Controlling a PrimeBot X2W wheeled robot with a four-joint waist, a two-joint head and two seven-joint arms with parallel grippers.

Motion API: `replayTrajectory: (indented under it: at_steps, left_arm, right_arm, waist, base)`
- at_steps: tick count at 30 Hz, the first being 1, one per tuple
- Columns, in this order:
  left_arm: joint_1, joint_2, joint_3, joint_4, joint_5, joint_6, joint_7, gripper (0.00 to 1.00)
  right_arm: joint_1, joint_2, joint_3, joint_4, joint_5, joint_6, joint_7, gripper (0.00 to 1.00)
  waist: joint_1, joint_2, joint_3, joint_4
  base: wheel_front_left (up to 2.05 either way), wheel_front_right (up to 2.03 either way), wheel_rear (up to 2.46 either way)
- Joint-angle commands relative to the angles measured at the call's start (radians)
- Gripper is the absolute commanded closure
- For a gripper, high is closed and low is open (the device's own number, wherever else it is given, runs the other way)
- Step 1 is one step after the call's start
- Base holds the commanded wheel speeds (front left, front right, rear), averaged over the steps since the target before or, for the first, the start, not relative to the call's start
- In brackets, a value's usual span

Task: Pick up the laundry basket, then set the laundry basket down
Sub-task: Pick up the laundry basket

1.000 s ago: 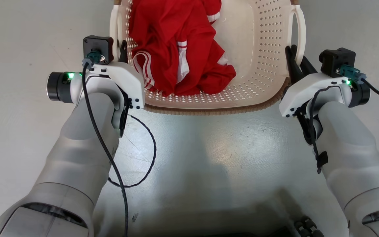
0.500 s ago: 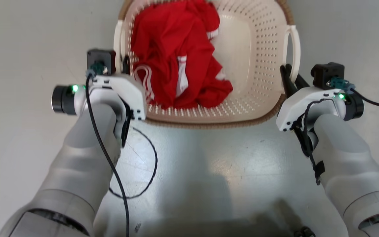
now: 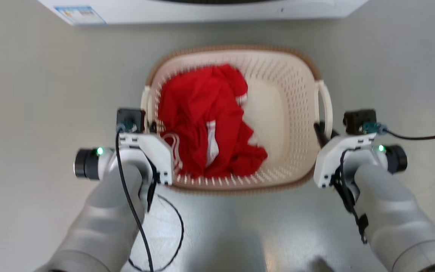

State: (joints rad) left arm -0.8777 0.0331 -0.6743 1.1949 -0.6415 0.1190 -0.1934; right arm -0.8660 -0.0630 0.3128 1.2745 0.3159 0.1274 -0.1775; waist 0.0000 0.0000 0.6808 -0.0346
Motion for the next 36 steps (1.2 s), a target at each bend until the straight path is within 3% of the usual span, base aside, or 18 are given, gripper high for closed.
replayTrajectory:
  at_steps: [1,14,36]
  left_arm:
    - [0.036,0.017,-0.006,-0.018,-0.015,0.006,0.001,1.0]
    - [0.187,0.017,-0.14,-0.013,-0.134,0.016,0.062,1.0]
    - [0.344,0.017,-0.277,0.0,-0.263,0.011,0.084,1.0]
  right_arm:
    - [0.051,0.013,0.034,-0.005,0.012,0.003,0.012,1.0]
    - [0.185,0.013,0.155,0.002,0.114,0.003,0.151,1.0]
    - [0.335,0.013,0.335,-0.066,0.248,0.003,0.265,1.0]
  waist:
    - [0.0,0.0,-0.056,0.005]
    - [0.0,0.0,-0.292,0.021]
    - [0.0,0.0,-0.532,0.001]
  base:
    - [0.0,0.0,0.0]
    - [0.0,0.0,0.0]
    - [0.0,0.0,0.0]
